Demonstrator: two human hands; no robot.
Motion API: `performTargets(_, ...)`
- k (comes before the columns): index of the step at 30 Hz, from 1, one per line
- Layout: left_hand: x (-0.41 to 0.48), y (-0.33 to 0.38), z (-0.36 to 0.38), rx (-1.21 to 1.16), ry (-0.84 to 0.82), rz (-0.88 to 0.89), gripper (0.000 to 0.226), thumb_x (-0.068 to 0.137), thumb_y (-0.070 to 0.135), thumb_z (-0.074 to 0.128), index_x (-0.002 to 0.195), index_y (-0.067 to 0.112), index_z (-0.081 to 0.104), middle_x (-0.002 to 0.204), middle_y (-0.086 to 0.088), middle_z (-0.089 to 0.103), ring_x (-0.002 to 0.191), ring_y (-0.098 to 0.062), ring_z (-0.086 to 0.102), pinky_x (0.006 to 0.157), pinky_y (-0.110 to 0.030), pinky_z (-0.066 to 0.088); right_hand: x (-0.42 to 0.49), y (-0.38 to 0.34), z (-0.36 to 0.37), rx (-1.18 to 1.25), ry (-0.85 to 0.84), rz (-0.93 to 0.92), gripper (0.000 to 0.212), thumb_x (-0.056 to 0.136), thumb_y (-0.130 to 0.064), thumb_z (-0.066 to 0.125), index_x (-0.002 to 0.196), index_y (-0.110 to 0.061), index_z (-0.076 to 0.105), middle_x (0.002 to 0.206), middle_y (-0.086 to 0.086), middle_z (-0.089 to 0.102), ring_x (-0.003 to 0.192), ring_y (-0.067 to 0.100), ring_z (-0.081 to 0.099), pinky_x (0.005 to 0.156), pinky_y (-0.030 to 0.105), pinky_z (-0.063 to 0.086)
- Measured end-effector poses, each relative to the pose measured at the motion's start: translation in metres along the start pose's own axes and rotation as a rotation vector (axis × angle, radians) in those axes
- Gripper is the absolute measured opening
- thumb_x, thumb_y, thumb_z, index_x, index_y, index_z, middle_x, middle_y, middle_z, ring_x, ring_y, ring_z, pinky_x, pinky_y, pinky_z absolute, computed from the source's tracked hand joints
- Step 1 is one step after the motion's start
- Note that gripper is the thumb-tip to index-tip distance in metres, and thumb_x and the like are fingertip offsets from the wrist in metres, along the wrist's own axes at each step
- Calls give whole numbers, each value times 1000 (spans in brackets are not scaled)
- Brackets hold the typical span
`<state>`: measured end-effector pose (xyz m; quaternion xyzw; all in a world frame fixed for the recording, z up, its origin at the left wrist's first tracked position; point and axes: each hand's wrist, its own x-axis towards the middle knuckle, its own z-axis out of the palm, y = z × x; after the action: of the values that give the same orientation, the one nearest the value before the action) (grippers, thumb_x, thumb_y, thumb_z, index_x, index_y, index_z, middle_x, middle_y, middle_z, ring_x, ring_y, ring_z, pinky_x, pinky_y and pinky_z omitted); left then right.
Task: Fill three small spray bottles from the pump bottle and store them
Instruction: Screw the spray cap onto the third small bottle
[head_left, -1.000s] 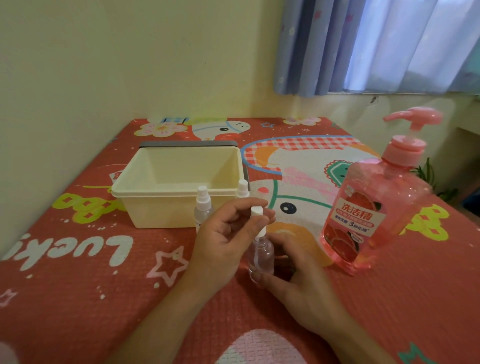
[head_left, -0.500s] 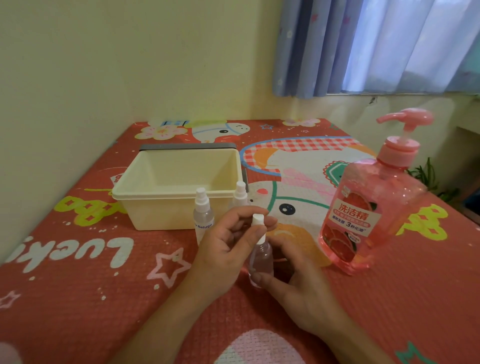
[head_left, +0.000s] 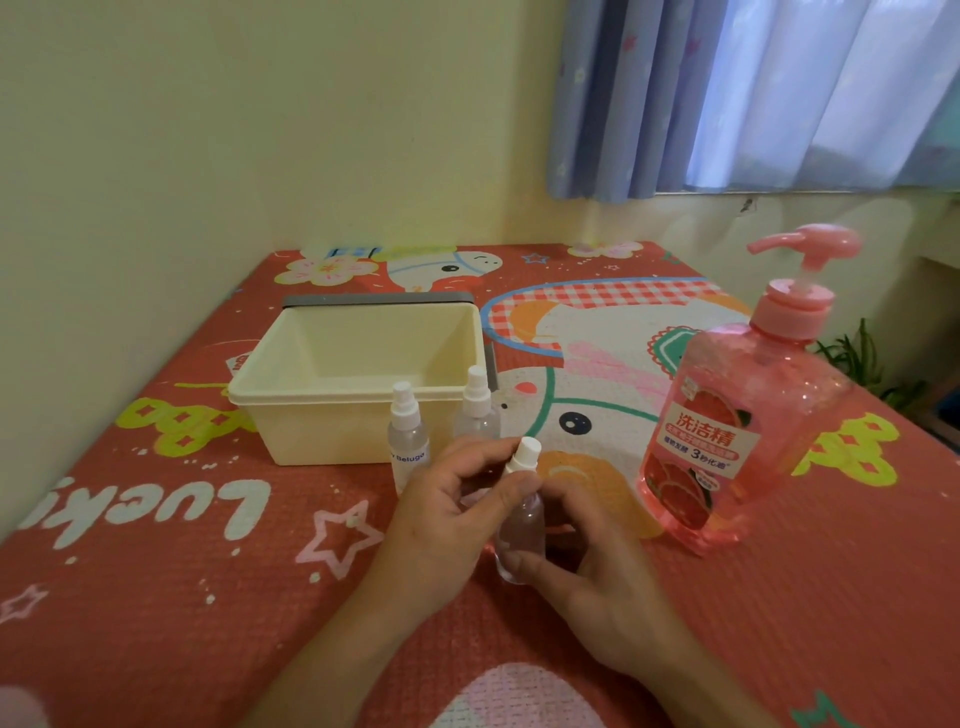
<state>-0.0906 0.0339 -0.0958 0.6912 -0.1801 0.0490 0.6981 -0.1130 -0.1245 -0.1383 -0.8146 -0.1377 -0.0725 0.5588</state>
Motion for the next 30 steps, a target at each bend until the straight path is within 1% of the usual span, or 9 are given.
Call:
performTargets(2, -2, 1, 1, -16, 18, -18, 24, 78, 24, 69, 102, 25, 73, 93, 4, 71, 86, -5, 69, 72, -18, 52, 0, -1, 0, -4, 5, -7, 46, 78, -25, 78, 118, -39, 61, 111, -14, 70, 101, 12, 71, 87, 41, 57)
performTargets(7, -12, 1, 0, -28, 28, -21, 28, 77, 22, 69, 105, 18, 72, 98, 0, 73, 90, -7, 71, 77, -18, 53, -1, -4, -2, -12, -14, -1, 46, 78, -18, 81, 113, -41, 62, 107, -14, 72, 96, 10, 72, 85, 38, 58)
performTargets(10, -15, 0, 0, -20, 38, -4, 24, 80, 21, 71, 103, 24, 74, 102, -2, 74, 95, -10, 71, 81, -20, 53, -2, -5, -2, -17, -19, 0, 43, 76, -25, 81, 110, -42, 61, 104, -12, 73, 92, 12, 73, 82, 39, 59)
performTargets(13, -18, 1, 0, 4, 42, 8, 26, 82, 21, 70, 105, 33, 72, 103, 1, 74, 97, -11, 71, 82, -21, 54, -3, -5, -1, -41, -17, -2, 46, 75, -32, 80, 115, -41, 60, 106, -12, 72, 94, 12, 72, 82, 40, 58)
performTargets(16, -20, 2, 0, -3, 27, -6, 27, 83, 20, 65, 107, 34, 70, 101, 3, 75, 97, -13, 72, 81, -24, 55, -3, -5, 0, -68, -13, -18, 48, 75, -35, 80, 119, -38, 62, 106, -12, 71, 95, 8, 71, 82, 35, 58)
performTargets(19, -22, 4, 0, -4, 30, -4, 26, 85, 21, 63, 106, 34, 69, 101, 4, 76, 98, -12, 71, 82, -24, 55, -2, -5, 0, -71, -11, -13, 39, 73, -37, 80, 109, -39, 64, 102, -12, 72, 92, 8, 71, 80, 37, 58)
performTargets(24, -24, 5, 0, 82, -13, -9, 24, 91, 23, 58, 114, 23, 65, 104, 2, 75, 100, -15, 71, 89, -40, 56, -3, -6, 1, -43, -16, 10, 35, 72, -38, 81, 103, -37, 64, 99, -10, 73, 88, 11, 73, 78, 41, 59)
performTargets(26, -25, 7, -2, 124, -41, -5, 24, 93, 25, 55, 116, 22, 63, 102, 1, 74, 98, -17, 71, 87, -42, 57, -3, -7, 0, -44, -16, 6, 35, 72, -39, 81, 102, -37, 64, 98, -9, 73, 88, 11, 72, 77, 41, 59)
performTargets(30, -28, 13, 0, 198, -81, 27, 25, 91, 30, 61, 115, 25, 62, 102, 6, 74, 98, -13, 71, 85, -32, 57, -4, -7, 0, -55, -16, -18, 34, 76, -35, 82, 105, -36, 65, 97, -9, 71, 88, 13, 71, 76, 39, 58)
